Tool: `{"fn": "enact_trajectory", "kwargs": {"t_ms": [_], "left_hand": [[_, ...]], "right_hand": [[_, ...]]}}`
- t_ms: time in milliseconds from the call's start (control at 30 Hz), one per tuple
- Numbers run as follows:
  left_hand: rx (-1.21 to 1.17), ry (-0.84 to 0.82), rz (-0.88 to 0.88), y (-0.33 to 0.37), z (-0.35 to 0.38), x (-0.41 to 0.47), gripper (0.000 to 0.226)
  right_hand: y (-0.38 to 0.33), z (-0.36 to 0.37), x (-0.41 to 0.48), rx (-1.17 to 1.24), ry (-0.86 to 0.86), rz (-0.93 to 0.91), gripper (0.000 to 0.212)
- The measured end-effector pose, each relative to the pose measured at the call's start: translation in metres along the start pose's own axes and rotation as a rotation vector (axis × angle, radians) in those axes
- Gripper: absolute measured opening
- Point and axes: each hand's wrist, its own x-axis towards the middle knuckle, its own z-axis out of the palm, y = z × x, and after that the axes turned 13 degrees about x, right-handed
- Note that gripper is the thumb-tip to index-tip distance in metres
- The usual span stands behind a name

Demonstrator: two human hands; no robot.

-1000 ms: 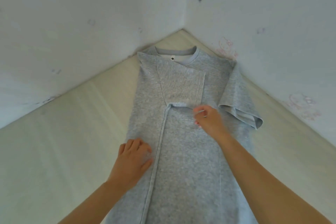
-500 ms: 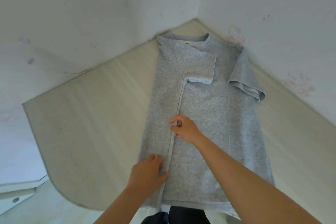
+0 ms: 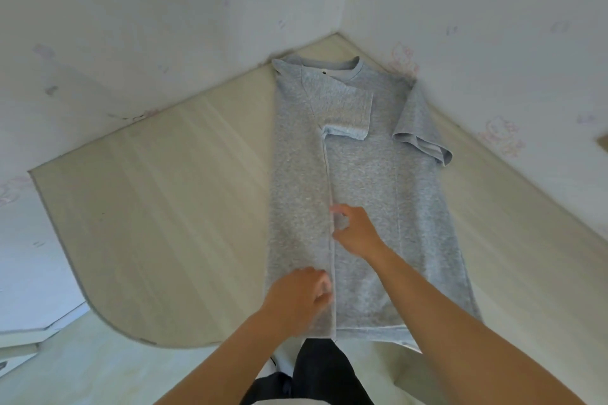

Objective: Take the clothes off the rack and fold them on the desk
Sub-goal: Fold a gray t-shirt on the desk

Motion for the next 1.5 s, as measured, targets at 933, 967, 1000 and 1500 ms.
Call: {"fn": "enact_trajectory", "kwargs": {"t_ms": [933, 967, 1000, 1500], "left_hand": [[0.199, 0.383, -0.306, -0.068, -0.070, 0.247, 0.047], [0.229, 0.399, -0.295, -0.069, -0.072, 0.252, 0.046], [0.251, 0.412, -0.291, -0.072, -0.075, 0.260, 0.047], [0.421, 0.376, -0.288, -0.094, -0.118, 0.306, 0.084]], "right_hand": [[-0.056, -0.110, 0.215, 0.869, 0.159, 0.417, 0.012], [-0.059, -0.111, 0.221, 0.900, 0.151, 0.416, 0.019], [-0.062, -0.111, 0.229, 0.929, 0.145, 0.412, 0.027], [-0.052, -0.122, 0.271, 0.474, 0.407, 0.013, 0.056]]}}
